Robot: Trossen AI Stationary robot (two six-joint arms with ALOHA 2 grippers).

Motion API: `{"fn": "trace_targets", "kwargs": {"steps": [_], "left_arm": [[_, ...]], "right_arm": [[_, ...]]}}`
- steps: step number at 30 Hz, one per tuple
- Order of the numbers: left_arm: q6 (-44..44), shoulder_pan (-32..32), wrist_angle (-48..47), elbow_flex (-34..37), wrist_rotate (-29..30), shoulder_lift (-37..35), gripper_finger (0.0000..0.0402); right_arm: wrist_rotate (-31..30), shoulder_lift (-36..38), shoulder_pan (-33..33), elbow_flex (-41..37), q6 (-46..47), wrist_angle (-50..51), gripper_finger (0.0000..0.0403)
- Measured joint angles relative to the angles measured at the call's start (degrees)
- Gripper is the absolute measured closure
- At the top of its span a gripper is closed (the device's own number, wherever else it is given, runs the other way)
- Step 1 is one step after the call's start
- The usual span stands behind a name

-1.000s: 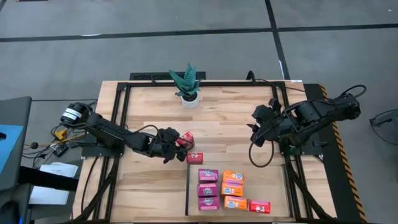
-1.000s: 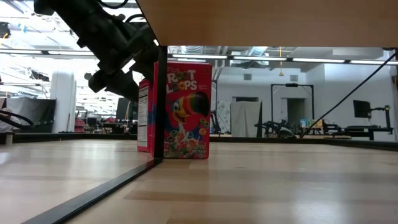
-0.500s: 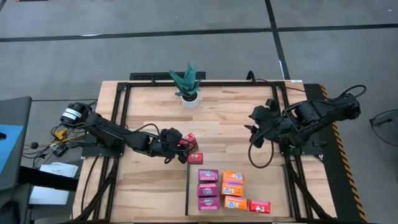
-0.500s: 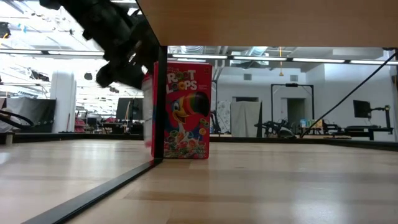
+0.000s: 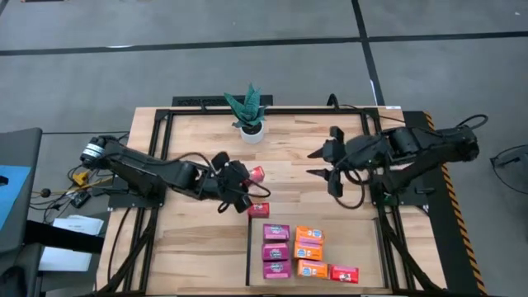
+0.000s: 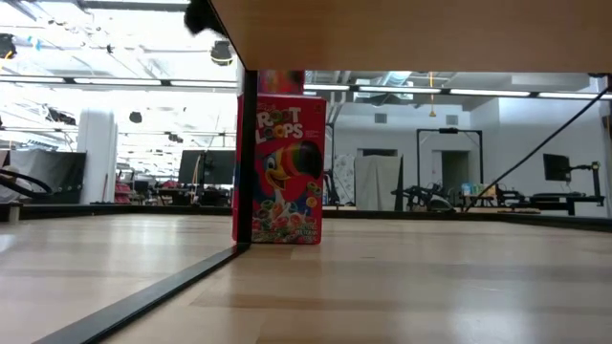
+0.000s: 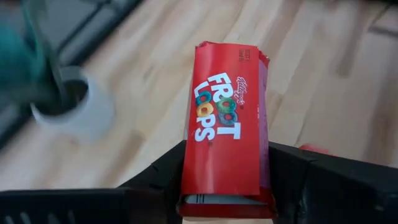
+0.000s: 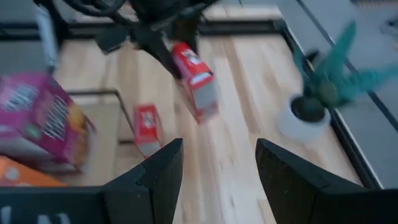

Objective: Stack cereal on shelf
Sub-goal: Put the red cereal box on the middle right shelf

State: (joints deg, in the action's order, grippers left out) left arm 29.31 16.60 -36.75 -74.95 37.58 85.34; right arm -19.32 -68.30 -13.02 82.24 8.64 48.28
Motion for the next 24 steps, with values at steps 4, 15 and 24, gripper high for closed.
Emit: {"fn": "trace_targets", "kwargs": {"steps": [4,15,24], "left_arm": [[-8.68,0.02,-1.07,-9.29,-0.8,-0.05,0.0257],[-16.6,0.07,-0.87,-21.91,-3.16,-0.17,0.0257],[-16.67,0.28,-1.25,-21.89,-6.45,2.02,0.0257]], "right_arm": [[5.39,-0.97,1.68,-0.02,-6.56,-7.26,0.0163],[7.96,-5.71,2.22,0.94,-16.65,-23.61,0.0063],[11.94,-9.88,2.65,4.87,-15.64,-23.63,0.0042]]}}
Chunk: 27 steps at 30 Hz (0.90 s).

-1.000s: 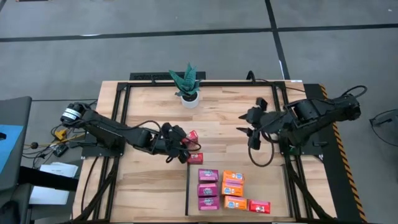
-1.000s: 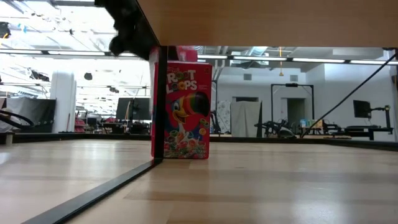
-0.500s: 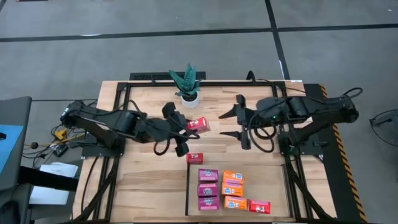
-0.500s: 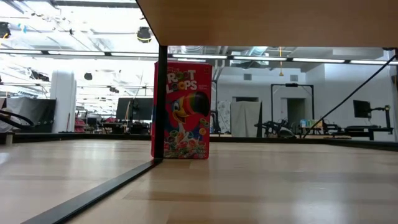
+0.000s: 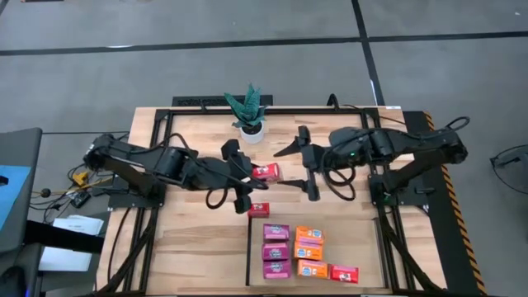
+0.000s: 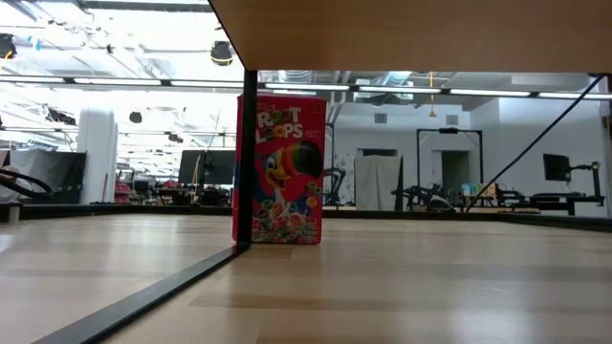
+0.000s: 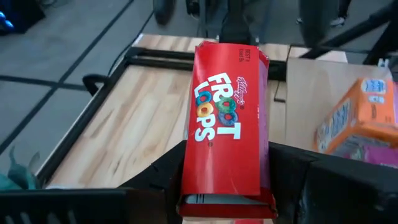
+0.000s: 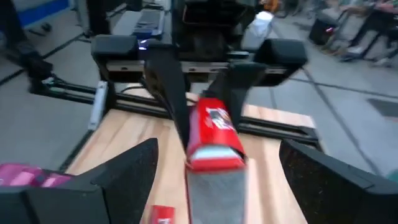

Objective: Stack cereal on shelf
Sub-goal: Put the red cereal box on the middle right shelf

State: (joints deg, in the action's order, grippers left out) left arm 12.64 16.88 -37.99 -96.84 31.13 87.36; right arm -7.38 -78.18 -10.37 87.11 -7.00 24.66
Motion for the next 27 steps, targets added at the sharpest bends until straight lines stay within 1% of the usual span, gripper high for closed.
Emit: {"fn": "trace_targets", "kwargs": {"steps": [2,6,14,22,27], "left_arm": [[-0.12,0.0,-0.61,0.1,0.61,0.47,0.0257],[0.29,0.2,0.17,0.11,0.63,0.93,0.0257],[0.42,1.91,1.95,0.11,1.19,0.65,0.0257],[-0.52,2.11,5.24,0.09,2.32,0.64,0.0257],[-1.38,3.05,6.52,0.02,3.56,0.06,0.0257]], "right_arm": [[1.49,-1.31,-0.02,0.48,1.18,0.19,0.0044],[1.62,-2.99,-0.04,0.95,2.71,2.17,0.005],[1.53,-2.2,0.39,1.03,2.68,2.41,0.0047],[1.56,-2.41,0.37,1.1,2.64,2.73,0.0064],[1.56,-2.26,0.4,1.03,2.61,2.64,0.0065]]}}
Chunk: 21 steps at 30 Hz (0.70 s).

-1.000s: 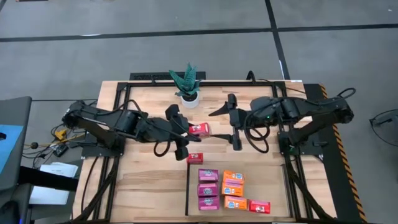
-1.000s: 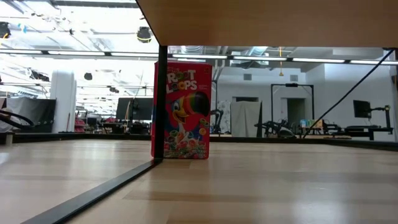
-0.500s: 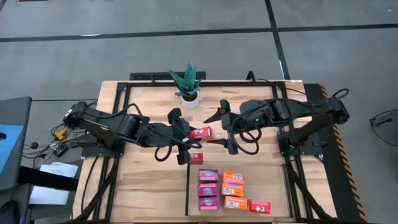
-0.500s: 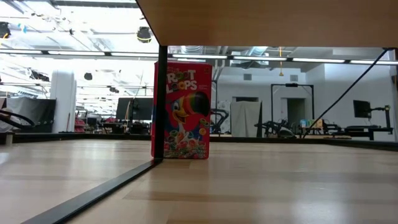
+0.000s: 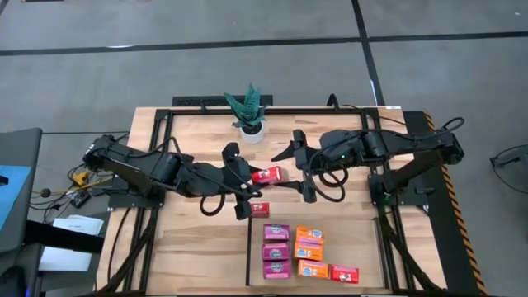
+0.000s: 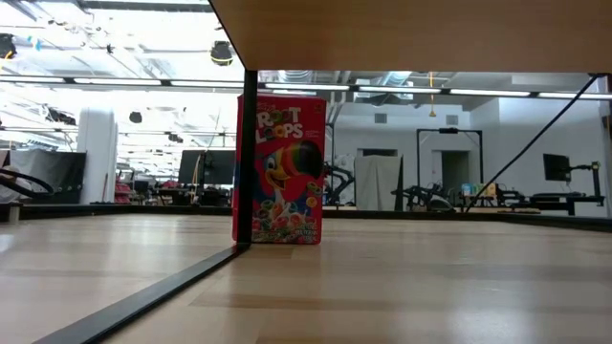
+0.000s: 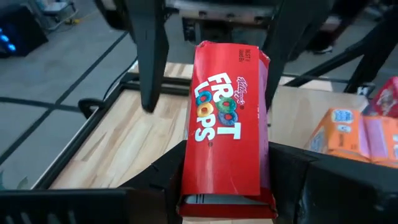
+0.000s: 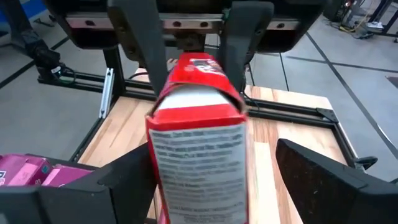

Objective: Stack cereal on shelf
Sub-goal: Put the red cereal box on the middle right shelf

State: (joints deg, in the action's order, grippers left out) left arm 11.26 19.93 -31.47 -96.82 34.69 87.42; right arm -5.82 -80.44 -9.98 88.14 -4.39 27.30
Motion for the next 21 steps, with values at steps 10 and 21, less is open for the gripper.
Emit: {"fn": "trace_targets", "kwargs": {"steps": [10,21], "left_arm": [[-1.04,0.71,0.86,0.02,3.55,-0.26,0.0257],[-1.04,0.69,1.17,0.02,3.53,-0.26,0.0257]], "right_arm": [[0.02,0.04,-0.13,0.0,-0.12,-0.02,0.01],[0.0,0.04,-0.13,0.0,0.12,-0.38,0.0151]]}}
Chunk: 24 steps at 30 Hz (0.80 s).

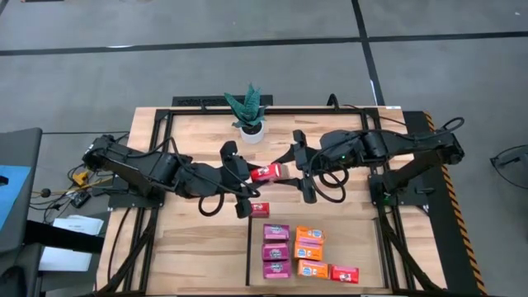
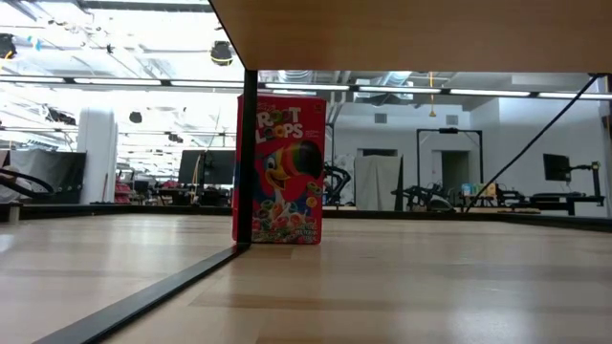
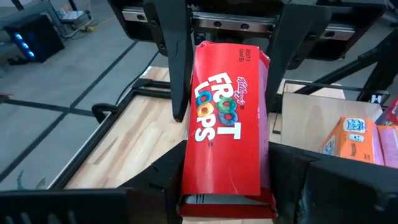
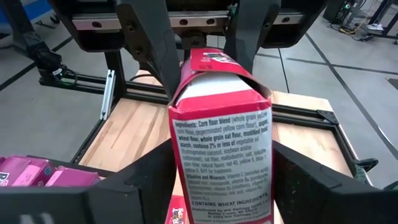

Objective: Stack cereal on shelf
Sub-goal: Put the red cereal box on the middle right shelf

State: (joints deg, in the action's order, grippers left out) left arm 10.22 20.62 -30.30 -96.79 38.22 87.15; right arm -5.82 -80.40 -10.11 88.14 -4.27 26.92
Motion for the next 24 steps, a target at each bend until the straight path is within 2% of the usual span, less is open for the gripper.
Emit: {"fn": "trace_targets", "kwargs": {"steps": [12,19,24], "left_arm": [[0.09,0.0,0.47,0.0,-0.87,0.02,0.0257],[-0.05,0.04,4.73,0.0,-4.16,-0.37,0.0257],[-4.2,0.27,8.8,0.2,-8.08,-0.87,0.0257]], "right_arm": [[0.09,0.39,-0.03,-0.06,1.25,0.26,0.0232],[0.16,6.0,-1.27,-0.13,2.68,0.63,0.0231],[-2.36,12.31,-1.52,-0.12,6.59,7.13,0.0227]]}}
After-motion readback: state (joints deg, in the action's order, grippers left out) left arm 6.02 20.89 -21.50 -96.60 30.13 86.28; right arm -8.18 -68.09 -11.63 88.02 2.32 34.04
